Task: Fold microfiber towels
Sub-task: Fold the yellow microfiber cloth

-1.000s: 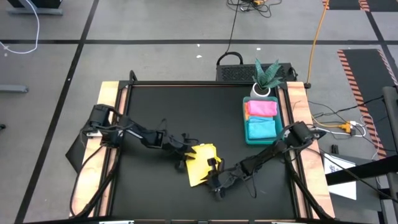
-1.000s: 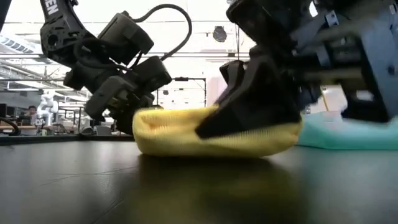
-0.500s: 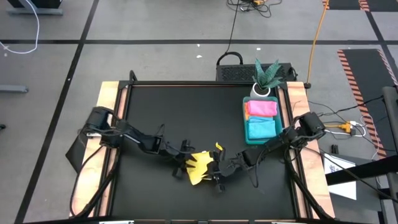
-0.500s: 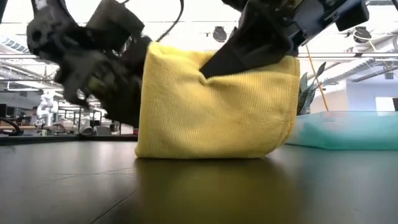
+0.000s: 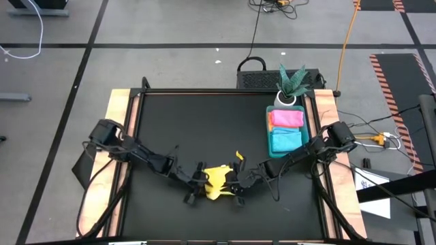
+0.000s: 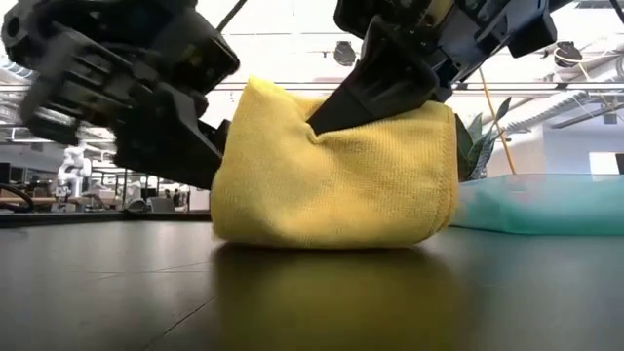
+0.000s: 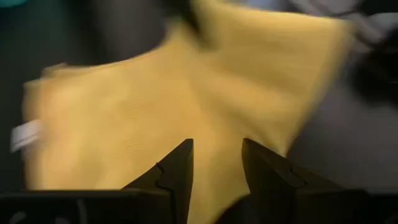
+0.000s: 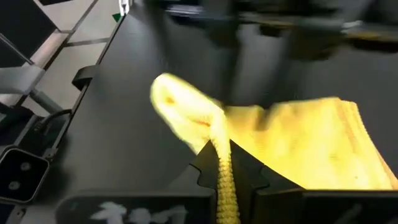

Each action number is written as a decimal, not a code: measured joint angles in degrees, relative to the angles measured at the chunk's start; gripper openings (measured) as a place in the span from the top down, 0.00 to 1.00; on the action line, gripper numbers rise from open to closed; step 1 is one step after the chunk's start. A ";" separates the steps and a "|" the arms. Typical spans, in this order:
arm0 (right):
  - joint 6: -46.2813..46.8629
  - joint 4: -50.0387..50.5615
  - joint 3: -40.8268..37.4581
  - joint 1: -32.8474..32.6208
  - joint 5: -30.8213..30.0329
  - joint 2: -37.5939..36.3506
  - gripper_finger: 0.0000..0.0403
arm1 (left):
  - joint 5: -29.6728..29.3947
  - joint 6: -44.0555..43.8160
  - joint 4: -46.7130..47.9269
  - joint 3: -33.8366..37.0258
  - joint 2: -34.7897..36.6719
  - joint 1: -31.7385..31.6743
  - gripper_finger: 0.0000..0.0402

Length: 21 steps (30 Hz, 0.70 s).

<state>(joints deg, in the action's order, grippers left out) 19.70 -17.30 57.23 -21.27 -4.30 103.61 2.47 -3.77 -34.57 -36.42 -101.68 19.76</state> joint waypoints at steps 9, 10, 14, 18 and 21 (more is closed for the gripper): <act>2.36 -0.28 0.00 0.67 0.01 0.00 0.99 | -1.08 -0.69 -1.52 -0.20 -0.50 4.07 0.65; 2.37 -0.38 0.00 0.67 0.03 0.00 0.99 | -1.68 -1.11 -0.31 -0.20 0.67 4.07 0.65; 2.38 -0.97 0.00 0.67 1.30 0.00 0.99 | -7.11 -4.71 11.64 -0.20 6.69 4.12 0.65; 2.30 -2.22 0.00 0.65 3.24 0.00 0.99 | -12.59 -11.28 24.97 -0.20 10.89 4.12 0.65; 2.19 -3.07 0.00 0.97 3.35 0.00 0.99 | -15.50 -13.83 27.33 0.61 10.53 4.20 0.65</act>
<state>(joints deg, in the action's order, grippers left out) 21.89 -20.37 57.23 -20.30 -0.95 103.61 -13.04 -17.61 -7.24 -35.81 -91.15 23.97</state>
